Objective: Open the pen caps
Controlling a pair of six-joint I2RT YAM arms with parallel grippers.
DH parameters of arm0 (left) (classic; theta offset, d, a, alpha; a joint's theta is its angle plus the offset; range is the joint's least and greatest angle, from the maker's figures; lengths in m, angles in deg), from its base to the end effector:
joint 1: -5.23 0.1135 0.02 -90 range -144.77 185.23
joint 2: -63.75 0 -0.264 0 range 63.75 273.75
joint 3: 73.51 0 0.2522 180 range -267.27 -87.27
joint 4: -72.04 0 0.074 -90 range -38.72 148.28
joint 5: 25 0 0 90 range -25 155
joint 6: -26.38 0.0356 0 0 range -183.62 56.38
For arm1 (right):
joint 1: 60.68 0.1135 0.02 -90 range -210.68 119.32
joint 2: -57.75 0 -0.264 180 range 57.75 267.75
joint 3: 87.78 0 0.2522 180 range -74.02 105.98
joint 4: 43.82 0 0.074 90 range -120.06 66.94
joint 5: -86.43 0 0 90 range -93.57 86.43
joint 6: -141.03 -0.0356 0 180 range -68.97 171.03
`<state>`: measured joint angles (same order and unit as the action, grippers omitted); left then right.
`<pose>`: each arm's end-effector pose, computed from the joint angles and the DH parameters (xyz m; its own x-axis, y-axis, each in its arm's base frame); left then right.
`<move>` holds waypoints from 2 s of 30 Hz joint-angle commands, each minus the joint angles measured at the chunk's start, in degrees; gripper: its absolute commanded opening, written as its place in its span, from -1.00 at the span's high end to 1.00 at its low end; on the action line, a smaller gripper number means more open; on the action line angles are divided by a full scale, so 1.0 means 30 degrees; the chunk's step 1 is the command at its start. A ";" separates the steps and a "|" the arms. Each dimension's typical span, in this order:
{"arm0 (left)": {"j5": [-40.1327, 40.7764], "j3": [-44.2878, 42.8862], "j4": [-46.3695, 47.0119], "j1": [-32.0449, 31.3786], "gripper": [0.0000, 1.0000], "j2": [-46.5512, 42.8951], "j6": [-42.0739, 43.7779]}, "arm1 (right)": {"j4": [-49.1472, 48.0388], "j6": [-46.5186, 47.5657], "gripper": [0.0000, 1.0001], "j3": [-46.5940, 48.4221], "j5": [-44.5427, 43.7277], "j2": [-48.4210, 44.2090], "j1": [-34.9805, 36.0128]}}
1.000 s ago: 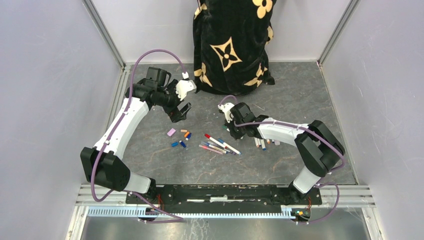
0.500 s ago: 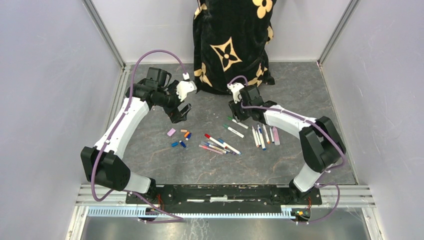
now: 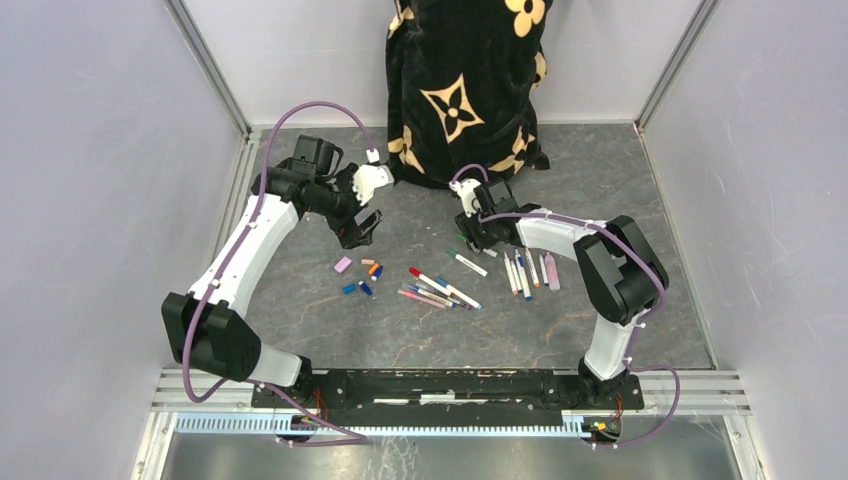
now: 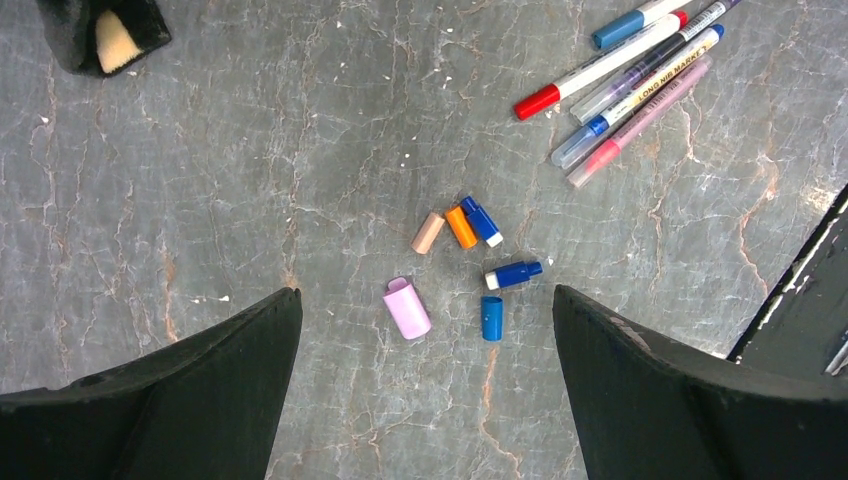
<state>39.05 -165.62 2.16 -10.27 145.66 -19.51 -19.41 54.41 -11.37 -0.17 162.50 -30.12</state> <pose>0.2701 -0.0911 0.3280 -0.2818 0.7276 -0.6254 0.9044 0.4192 0.0802 0.3223 0.1927 0.1619 -0.6525 -0.4536 -0.6070 -0.5779 0.8160 0.0114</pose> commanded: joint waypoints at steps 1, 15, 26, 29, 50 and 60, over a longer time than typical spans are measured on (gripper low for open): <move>-0.0714 -0.0272 -0.0176 0.0043 -1.00 0.0077 0.0637 | -0.0748 0.0089 0.06 -0.0762 -0.0074 0.0376 -0.0089; -0.4292 0.0909 -0.1117 0.0042 -1.00 -0.0669 0.3146 | -0.1753 -0.1345 1.00 -0.2387 0.3362 -0.1978 -0.0083; -0.7880 0.0468 -0.2129 -0.0485 -1.00 -0.0987 0.7061 | 0.0776 -0.3956 1.00 0.0681 1.3741 -0.3415 0.0296; -0.7812 0.0796 -0.2212 -0.1457 -1.00 -0.0994 0.8235 | 0.1021 -0.4339 1.00 0.1285 1.5262 -0.3393 0.1037; -0.4114 0.2728 -0.0950 -0.4628 -0.18 -0.0595 0.9292 | -0.1579 -0.7211 1.00 0.1685 1.9088 -0.2757 0.2488; -0.3888 0.2522 -0.1624 -0.5026 0.59 -0.0082 0.9740 | -0.1770 -0.7621 1.00 0.1890 1.9287 -0.2329 0.2511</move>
<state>27.49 -157.49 -1.70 -24.94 144.44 6.72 -22.31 32.59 -8.33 56.11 154.55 -22.90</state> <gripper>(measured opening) 0.294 0.025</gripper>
